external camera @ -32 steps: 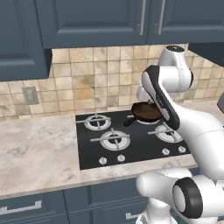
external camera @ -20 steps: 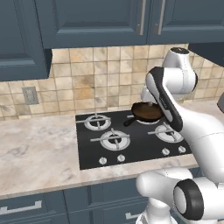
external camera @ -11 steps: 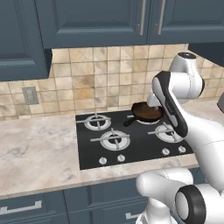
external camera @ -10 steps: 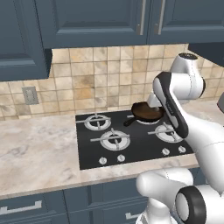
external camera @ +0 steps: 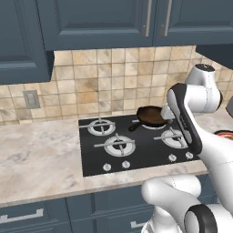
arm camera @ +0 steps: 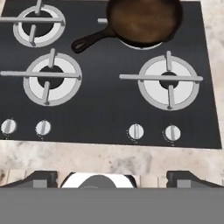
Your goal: Pick the croissant and place it on the pan. Then turn on the stove to warm the croissant.
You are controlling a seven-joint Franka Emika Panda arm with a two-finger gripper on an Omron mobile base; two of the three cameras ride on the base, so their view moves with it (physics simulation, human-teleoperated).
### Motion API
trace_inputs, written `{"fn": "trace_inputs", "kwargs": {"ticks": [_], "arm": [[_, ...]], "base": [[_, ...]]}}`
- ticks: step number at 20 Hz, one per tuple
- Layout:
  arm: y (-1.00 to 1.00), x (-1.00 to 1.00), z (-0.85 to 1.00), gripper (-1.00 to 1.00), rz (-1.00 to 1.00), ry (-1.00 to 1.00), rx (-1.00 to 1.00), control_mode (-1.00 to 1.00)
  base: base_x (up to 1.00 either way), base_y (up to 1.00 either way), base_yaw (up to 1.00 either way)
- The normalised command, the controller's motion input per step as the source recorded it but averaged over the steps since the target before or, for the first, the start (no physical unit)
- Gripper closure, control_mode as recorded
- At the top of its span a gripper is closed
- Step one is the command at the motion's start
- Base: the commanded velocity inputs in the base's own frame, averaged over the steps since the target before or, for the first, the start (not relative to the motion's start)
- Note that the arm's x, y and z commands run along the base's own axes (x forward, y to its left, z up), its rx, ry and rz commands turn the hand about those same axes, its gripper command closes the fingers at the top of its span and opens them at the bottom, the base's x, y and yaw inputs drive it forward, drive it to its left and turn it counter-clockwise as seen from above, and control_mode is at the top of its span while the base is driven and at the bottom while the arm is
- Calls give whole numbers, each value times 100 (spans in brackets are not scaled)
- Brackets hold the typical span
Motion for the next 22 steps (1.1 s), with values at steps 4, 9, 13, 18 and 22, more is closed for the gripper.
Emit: {"fn": "trace_inputs", "kwargs": {"ticks": [4,9,13,18,22], "arm": [[-29,-11,-12,-100,0,0,0,-100],[-32,-1,-1,-100,0,0,0,-100],[-34,0,-1,-100,0,0,0,-100],[-34,0,-11,-100,0,0,0,-100],[-34,0,-21,-100,0,0,0,-100]], "base": [[0,0,0],[0,0,0],[0,0,0],[0,0,0],[0,0,0]]}}
